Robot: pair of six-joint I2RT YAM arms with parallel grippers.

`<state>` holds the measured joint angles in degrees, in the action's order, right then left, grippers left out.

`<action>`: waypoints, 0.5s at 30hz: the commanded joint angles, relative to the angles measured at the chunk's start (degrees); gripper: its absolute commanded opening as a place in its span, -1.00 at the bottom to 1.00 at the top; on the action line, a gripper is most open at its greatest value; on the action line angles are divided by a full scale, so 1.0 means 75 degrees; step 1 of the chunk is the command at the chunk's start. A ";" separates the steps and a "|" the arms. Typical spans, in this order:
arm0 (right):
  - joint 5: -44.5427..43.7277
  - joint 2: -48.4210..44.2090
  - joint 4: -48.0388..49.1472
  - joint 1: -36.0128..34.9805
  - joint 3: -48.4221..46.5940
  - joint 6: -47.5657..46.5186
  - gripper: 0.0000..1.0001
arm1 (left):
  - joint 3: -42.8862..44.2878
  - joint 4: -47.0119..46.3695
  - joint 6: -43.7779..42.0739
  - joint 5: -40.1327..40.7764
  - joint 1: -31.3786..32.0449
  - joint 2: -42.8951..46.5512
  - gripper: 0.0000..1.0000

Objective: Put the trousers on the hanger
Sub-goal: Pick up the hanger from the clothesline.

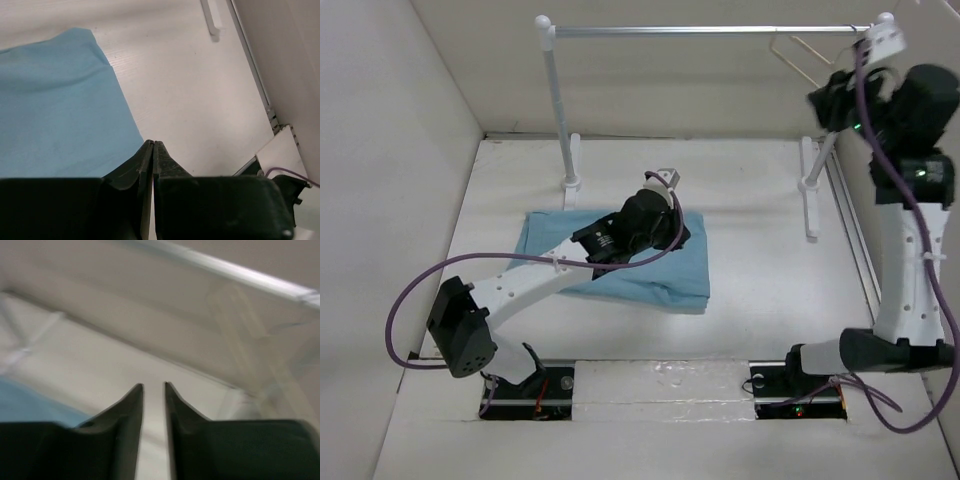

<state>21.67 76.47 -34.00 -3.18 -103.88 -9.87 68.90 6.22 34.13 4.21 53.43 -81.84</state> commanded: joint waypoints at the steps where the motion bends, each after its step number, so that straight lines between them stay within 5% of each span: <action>1: -0.0147 0.1357 -0.1279 0.1479 -0.2247 -0.0945 -0.20 | 0.0129 0.0108 -0.0402 -0.0256 0.0036 0.0131 -1.00; 4: -0.0358 0.1885 -0.1759 0.2484 -0.3116 -0.1238 0.54 | -0.0315 0.0015 -0.0425 -0.0292 0.0036 0.0482 -1.00; 5: -0.0207 0.2130 -0.1806 0.2730 -0.3409 -0.1250 0.61 | -0.0397 0.0015 -0.0437 -0.0291 0.0036 0.0564 -1.00; 10: 0.1457 0.2740 -0.1267 0.3961 -0.3224 -0.1122 0.78 | -0.0726 0.0272 -0.0543 -0.0233 0.0036 0.0904 -0.86; 15: 0.2044 0.3129 -0.1023 0.4127 -0.2862 -0.1227 0.87 | -0.0866 0.0612 -0.0672 -0.0186 0.0036 0.0975 -0.79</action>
<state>30.98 101.65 -42.81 27.88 -126.02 -17.63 63.46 9.67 30.72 2.63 53.58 -76.84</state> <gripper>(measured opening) 0.928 0.105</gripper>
